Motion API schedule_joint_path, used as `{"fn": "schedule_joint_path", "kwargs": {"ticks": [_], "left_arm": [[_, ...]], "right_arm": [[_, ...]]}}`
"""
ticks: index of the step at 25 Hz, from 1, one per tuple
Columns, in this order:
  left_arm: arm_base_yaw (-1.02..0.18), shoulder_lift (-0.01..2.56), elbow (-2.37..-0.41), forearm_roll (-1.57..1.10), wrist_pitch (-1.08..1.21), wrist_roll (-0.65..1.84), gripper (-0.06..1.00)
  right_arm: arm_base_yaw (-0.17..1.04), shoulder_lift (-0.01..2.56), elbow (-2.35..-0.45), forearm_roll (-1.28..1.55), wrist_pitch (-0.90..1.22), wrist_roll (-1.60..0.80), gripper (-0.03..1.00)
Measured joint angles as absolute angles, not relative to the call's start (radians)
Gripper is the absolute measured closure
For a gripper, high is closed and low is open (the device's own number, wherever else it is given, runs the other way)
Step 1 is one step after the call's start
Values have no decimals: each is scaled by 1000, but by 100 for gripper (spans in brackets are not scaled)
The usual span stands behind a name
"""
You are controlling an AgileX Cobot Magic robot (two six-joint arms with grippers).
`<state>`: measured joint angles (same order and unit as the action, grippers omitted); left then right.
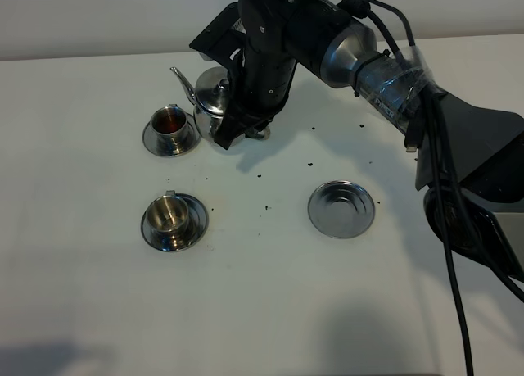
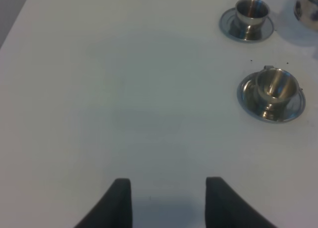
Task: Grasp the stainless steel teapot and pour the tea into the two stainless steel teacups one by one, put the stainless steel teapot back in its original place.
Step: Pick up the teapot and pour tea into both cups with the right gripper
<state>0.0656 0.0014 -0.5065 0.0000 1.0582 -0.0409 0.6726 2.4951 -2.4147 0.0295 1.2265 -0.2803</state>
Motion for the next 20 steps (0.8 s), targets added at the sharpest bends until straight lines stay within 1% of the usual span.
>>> {"fn": "schedule_joint_path", "kwargs": {"ticks": [5, 12, 16, 20], "left_arm": [[66, 1, -507, 0, 1058, -41, 56], [66, 1, -507, 0, 1058, -41, 56], [66, 1, -507, 0, 1058, -41, 56], [66, 1, -507, 0, 1058, -41, 56]], "right_arm": [[673, 2494, -2345, 27, 1233, -277, 79], [682, 2482, -2342, 5, 1234, -277, 79], [692, 2424, -2334, 7, 1231, -277, 79], [717, 2308, -2242, -7, 1227, -278, 79]]}}
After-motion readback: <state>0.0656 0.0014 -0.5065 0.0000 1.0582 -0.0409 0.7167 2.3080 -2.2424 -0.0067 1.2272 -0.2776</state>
